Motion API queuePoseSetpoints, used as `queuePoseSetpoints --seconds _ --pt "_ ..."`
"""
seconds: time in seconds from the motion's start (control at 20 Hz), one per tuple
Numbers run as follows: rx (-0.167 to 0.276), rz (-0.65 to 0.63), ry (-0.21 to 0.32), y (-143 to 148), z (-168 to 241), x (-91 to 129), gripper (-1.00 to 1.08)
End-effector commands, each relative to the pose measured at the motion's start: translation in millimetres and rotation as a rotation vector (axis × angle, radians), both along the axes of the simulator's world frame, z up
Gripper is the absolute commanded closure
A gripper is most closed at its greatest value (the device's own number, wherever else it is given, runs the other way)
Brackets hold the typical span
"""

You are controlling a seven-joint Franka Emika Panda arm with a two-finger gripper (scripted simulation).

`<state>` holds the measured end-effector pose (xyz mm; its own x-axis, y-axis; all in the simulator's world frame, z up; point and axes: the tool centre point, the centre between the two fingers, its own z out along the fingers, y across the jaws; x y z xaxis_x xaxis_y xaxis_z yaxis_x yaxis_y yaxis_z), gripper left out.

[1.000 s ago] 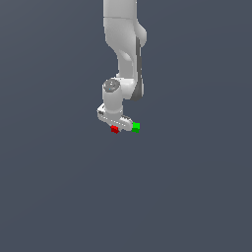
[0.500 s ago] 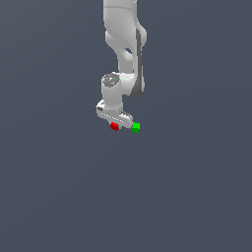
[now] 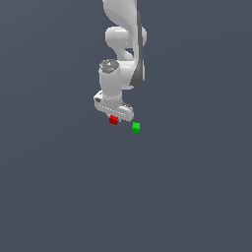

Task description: Stack the red cube on top of the green cube.

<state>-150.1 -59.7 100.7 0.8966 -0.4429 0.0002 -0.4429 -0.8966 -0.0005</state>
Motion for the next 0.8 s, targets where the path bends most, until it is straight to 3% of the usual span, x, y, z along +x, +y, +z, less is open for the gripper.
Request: queuePoseSetpoints --seconds 0.0,0.45,0.75 --pt "0.000 0.000 0.001 0 10 0 1.08" --pt "-0.001 0.000 0.000 1 17 1 1.08" --pt "0.000 0.000 0.000 22 7 -1 1.08"
